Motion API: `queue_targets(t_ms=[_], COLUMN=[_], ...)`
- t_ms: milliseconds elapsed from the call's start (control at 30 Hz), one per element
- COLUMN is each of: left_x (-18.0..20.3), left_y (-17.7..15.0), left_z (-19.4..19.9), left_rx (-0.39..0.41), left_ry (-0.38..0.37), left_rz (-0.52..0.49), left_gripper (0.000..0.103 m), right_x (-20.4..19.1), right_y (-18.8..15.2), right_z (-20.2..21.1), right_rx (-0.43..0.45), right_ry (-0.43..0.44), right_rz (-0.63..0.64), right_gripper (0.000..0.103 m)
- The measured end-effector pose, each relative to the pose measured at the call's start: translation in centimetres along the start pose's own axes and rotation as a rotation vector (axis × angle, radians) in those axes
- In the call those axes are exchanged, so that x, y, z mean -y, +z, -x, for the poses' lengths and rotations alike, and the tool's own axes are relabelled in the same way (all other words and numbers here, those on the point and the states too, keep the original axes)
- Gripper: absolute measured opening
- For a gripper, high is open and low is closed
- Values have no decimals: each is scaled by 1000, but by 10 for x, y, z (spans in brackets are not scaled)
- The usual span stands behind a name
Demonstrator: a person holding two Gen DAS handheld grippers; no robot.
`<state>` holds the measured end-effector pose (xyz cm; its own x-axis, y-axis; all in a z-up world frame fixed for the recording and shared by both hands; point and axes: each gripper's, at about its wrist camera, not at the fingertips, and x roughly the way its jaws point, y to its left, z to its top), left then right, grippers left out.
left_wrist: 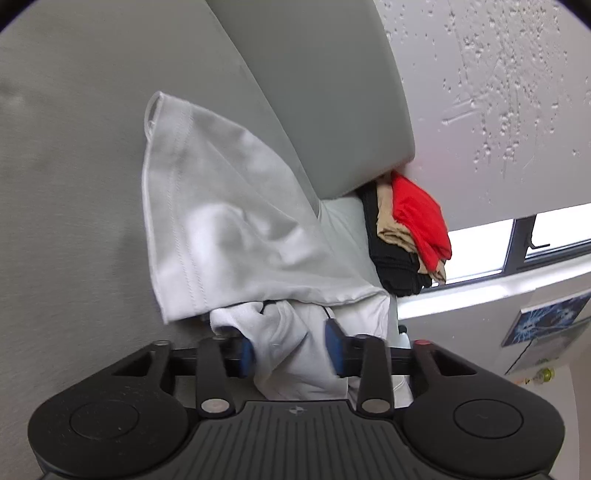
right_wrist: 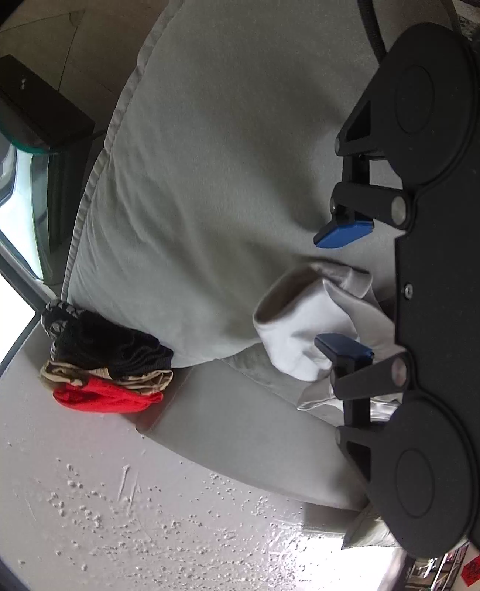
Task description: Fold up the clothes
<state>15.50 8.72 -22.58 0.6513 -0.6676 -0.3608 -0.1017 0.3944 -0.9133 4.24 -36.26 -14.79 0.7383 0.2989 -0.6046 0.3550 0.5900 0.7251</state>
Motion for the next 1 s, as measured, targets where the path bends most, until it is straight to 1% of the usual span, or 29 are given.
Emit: queue_targets(t_ms=[33, 67, 100, 167, 233, 300, 433, 467, 533, 567, 600, 633, 733, 767, 833, 900, 967, 1000], left_x=[-1, -2, -1, 6, 16, 28, 58, 67, 84, 91, 96, 101, 97, 89, 70, 51, 34, 31], left_y=[1, 1, 2, 1, 0, -1, -8, -9, -9, -9, -10, -11, -25, -29, -32, -33, -30, -28], left_z=[-2, -2, 0, 7, 15, 23, 56, 67, 87, 95, 98, 99, 82, 79, 77, 75, 74, 73], left_rx=[0, 3, 8, 34, 46, 44, 20, 21, 25, 27, 22, 14, -13, -13, -6, 10, 18, 9], left_ry=[-7, -11, -13, 6, 48, 82, 66, 58, 73, 94, 144, 207, 441, 469, 481, 494, 518, 513], left_rz=[13, 21, 26, -3, -39, -60, -99, -124, -190, -236, -301, -372, -591, -613, -603, -579, -518, -488], left_gripper=[17, 8, 4, 1, 1, 0, 0, 0, 0, 0, 0, 0, 0, 0, 0, 1, 1, 1], right_x=[1, 2, 2, 2, 1, 1, -5, -7, -14, -19, -25, -31, -54, -62, -74, -81, -82, -83], right_y=[0, 1, 1, 2, 4, 3, -1, -3, -7, -10, -14, -17, -34, -42, -59, -72, -79, -82], right_z=[0, 0, 0, 2, 4, 8, 14, 14, 13, 12, 11, 9, -9, -19, -38, -53, -61, -65], right_rx=[-1, -4, -8, -20, -42, -59, -79, -92, -123, -136, -146, -156, -218, -244, -293, -314, -320, -323], right_ry=[2, 5, 12, 36, 53, 46, 8, 6, 19, 32, 51, 70, 94, 88, 50, 20, 3, -6], right_rz=[-4, -5, -4, -1, 10, 32, 94, 110, 136, 149, 161, 173, 233, 263, 317, 348, 355, 359], right_gripper=[51, 51, 51, 54, 58, 59, 59, 59, 59, 59, 59, 59, 59, 59, 59, 59, 50, 49])
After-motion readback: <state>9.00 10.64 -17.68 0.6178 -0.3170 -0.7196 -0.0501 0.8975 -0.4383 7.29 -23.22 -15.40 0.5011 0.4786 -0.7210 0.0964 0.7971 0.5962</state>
